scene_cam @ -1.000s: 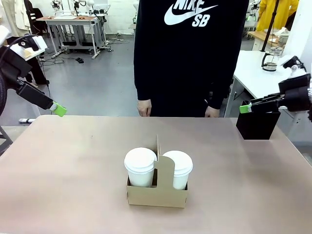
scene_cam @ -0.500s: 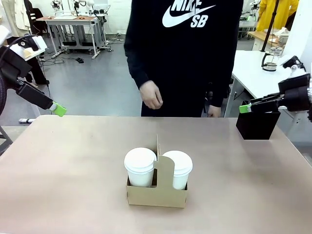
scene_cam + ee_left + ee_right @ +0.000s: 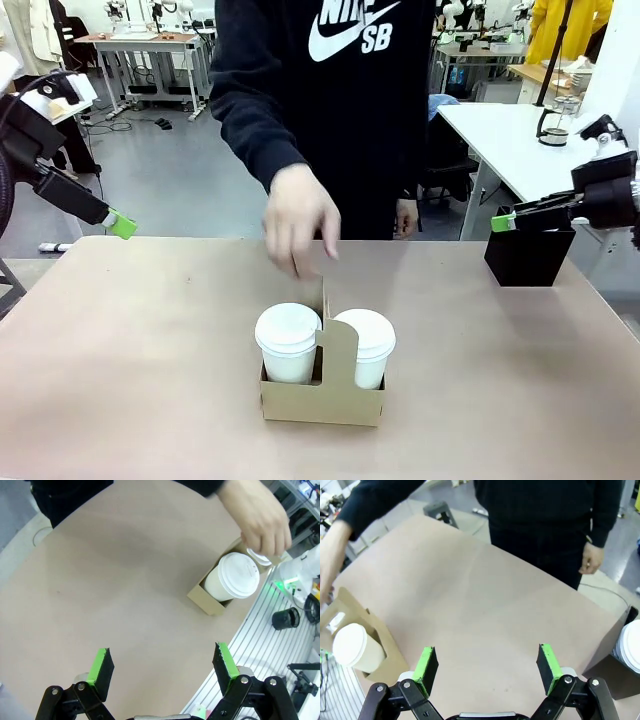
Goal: Pour a drink into a cup and package it in a carrier.
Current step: Insert the held 600 ml Paper Cup into the Cup Carrier.
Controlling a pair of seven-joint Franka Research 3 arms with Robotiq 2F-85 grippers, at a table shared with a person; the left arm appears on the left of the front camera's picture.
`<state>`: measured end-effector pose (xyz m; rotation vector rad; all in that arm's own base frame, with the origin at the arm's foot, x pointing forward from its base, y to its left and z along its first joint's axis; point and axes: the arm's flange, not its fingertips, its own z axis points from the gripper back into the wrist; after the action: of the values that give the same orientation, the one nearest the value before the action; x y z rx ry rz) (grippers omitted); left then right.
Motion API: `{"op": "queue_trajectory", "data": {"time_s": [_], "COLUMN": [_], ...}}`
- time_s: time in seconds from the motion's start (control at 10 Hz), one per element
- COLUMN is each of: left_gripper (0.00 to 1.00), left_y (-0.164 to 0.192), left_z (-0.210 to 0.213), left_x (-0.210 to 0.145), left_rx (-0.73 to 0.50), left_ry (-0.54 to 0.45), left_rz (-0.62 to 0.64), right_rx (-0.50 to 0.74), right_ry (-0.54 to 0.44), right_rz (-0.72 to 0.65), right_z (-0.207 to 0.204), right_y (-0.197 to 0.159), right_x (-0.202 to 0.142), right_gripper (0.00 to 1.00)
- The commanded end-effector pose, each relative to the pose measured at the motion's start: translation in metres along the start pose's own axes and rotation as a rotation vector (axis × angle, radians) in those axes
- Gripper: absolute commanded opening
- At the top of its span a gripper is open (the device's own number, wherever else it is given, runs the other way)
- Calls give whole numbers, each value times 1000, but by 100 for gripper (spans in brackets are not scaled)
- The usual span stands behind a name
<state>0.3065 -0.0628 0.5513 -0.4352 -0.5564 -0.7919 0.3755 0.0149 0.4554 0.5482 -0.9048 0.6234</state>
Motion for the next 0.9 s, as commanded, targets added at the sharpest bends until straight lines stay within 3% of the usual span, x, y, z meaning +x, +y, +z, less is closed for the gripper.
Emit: {"op": "queue_trajectory", "data": {"time_s": [0.0,0.8], "left_gripper": [100,100], "left_y": [-1,-1], "left_z": [1,1], "left_x": [0,0], "left_rx": [9,9], "left_ry": [2,2], "left_rz": [10,10], "right_rx": [-11,-11], "right_ry": [-11,-11], "right_rz": [22,22], "right_z": [-1,-1], "right_y": [-1,-1], "right_x": [0,0], "right_gripper": [100,100]}}
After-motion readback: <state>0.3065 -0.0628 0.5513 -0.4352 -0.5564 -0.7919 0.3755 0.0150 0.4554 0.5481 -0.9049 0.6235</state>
